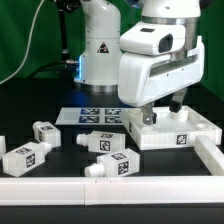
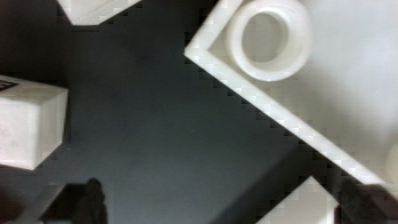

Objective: Assemble one leg

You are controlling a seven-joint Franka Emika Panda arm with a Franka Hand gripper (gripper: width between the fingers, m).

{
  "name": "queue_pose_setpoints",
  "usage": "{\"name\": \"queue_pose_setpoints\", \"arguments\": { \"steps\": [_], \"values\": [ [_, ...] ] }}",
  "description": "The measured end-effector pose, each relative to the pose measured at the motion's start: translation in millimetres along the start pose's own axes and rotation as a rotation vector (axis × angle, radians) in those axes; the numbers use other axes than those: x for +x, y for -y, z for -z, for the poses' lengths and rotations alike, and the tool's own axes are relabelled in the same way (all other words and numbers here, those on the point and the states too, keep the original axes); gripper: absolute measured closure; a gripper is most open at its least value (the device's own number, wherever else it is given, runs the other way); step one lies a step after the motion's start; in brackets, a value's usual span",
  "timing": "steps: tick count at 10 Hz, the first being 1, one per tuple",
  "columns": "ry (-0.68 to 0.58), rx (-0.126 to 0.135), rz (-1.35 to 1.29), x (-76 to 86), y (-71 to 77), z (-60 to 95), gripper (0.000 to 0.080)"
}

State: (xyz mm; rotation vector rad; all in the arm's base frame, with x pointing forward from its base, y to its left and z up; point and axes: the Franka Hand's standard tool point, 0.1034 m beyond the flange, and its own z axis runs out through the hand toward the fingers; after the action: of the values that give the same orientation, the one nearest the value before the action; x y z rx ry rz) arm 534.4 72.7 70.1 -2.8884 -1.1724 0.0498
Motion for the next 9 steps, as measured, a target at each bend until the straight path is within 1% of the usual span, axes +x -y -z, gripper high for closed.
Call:
{"name": "queue_pose_setpoints", "arguments": {
  "steps": [6,8,9],
  "values": [
    [0.003,0.001,-0.006,-2.0,-0.8,-0.9,0.0150],
    [0.020,0.004,-0.098,-16.0,-4.9,-5.0,0.0150],
    [0.027,0.005,-0.114,-23.5,-9.7,-7.3,0.0150]
  ]
}}
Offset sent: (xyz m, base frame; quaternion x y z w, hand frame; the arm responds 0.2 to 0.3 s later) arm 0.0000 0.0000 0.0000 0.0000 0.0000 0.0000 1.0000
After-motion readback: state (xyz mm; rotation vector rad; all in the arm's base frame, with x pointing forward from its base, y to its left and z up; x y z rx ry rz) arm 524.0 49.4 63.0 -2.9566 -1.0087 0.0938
